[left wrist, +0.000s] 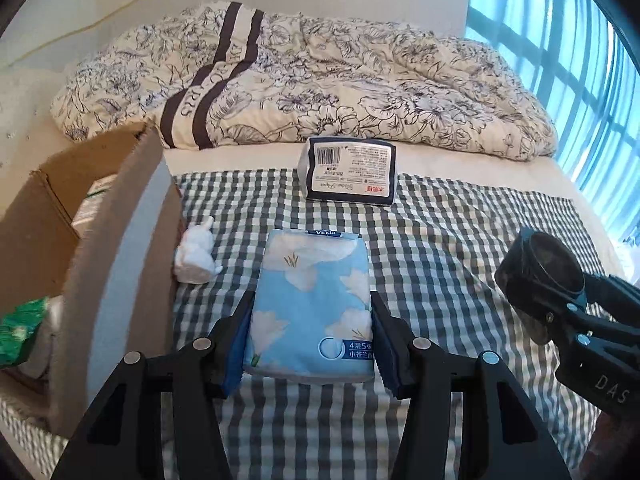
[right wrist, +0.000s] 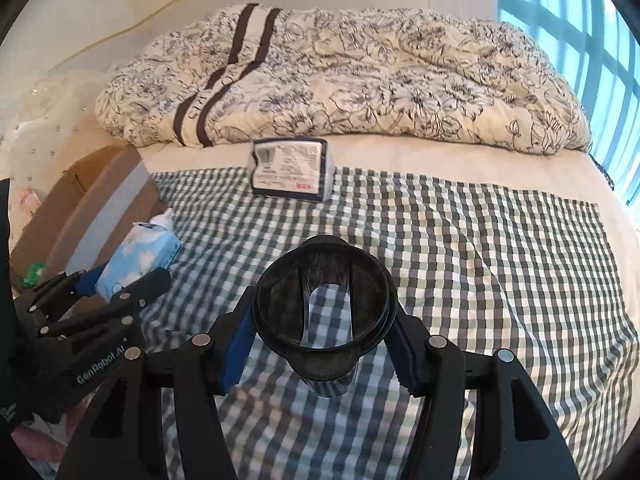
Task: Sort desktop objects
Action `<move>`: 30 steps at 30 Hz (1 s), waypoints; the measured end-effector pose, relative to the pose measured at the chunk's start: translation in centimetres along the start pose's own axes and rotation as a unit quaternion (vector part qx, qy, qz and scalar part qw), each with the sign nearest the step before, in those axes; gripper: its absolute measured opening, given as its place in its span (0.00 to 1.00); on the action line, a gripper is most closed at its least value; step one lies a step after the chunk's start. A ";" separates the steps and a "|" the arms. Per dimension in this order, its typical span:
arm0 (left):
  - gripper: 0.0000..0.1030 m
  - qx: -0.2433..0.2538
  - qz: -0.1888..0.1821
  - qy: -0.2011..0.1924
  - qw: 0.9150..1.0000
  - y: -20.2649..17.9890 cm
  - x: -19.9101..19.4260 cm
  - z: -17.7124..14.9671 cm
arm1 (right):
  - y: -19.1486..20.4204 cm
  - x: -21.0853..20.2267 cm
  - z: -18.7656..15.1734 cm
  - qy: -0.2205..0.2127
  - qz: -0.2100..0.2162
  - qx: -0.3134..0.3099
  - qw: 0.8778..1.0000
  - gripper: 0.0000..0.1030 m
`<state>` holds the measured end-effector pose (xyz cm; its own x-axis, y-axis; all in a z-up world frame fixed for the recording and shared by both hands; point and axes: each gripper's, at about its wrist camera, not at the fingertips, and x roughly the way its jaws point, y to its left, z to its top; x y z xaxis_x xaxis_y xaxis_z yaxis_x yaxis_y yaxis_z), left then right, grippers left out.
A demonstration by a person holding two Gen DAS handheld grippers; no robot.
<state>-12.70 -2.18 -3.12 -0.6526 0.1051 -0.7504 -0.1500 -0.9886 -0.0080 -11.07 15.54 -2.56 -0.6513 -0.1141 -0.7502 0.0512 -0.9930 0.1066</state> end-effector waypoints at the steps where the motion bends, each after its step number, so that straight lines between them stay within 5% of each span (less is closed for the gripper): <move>1: 0.53 0.000 -0.002 -0.001 1.000 0.1 -0.4 0.0 | 0.3 -0.5 -0.1 -0.003 0.000 0.000 1.000 0.57; 13: 0.53 -0.034 0.010 -0.040 0.999 4.6 -6.5 0.7 | 5.1 -4.7 0.1 -0.023 0.009 -0.034 0.999 0.57; 26: 0.53 -0.069 0.044 -0.065 0.994 12.9 -11.3 1.1 | 14.1 -6.5 2.4 -0.045 0.064 -0.088 0.993 0.57; 30: 0.60 -0.065 0.020 -0.069 0.995 13.5 -11.4 0.6 | 15.3 -6.2 2.5 -0.046 0.066 -0.096 0.992 0.57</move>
<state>-7.73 -16.70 5.69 -0.7535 0.0709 -0.6537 -0.0304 -0.9969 -0.0731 -8.09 1.16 5.37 -0.6948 -0.2489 -0.6748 0.2784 -0.9582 0.0668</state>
